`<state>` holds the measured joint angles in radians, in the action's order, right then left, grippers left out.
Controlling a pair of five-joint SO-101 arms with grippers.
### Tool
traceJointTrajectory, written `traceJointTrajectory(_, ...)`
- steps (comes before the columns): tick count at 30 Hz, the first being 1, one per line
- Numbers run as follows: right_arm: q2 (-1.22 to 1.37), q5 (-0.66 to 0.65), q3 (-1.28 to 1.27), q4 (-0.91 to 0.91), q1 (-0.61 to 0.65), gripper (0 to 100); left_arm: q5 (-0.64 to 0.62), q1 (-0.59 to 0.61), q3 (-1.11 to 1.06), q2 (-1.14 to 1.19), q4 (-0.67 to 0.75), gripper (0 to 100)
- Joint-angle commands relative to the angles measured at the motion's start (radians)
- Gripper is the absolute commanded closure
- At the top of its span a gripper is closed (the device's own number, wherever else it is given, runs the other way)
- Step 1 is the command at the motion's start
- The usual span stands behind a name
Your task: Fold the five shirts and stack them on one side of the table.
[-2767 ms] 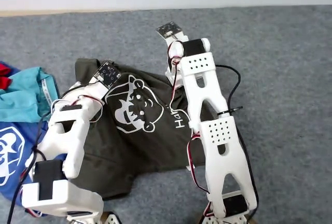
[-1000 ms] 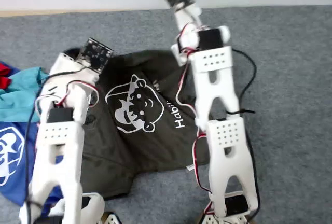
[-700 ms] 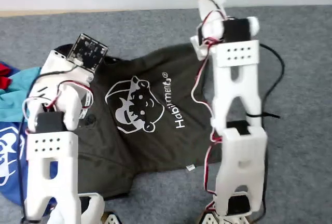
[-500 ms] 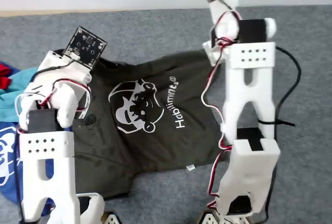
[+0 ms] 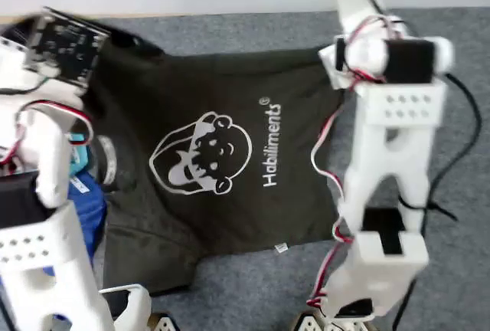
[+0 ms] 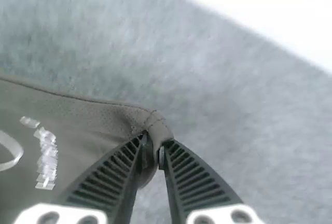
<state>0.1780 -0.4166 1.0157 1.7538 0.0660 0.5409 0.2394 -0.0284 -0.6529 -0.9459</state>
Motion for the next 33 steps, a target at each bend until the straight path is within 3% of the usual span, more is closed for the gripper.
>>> traceJointTrajectory(1, -0.193, -0.003, 0.049, 0.036, -0.012, 98.8, -0.005, 0.006, 0.219, -0.037, -0.006, 100)
traceJointTrajectory(9, -0.464, -0.005, 0.048, 0.036, -0.074, 98.8, -0.005, 0.008, 0.524, -0.038, -0.008, 100)
traceJointTrajectory(15, -0.613, -0.028, 0.04, 0.036, -0.214, 98.8, -0.003, 0.008, 0.717, -0.037, -0.084, 100)
traceJointTrajectory(21, -0.774, -0.087, -0.1, 0.036, -0.222, 98.8, -0.003, 0.008, 0.826, -0.037, -0.169, 100)
traceJointTrajectory(27, -0.888, -0.08, -0.341, 0.036, -0.222, 98.8, -0.003, 0.0, 0.826, -0.026, -0.362, 100)
traceJointTrajectory(33, -0.906, -0.032, -0.548, 0.027, -0.22, 98.8, -0.003, 0.0, 0.639, -0.009, -0.471, 100)
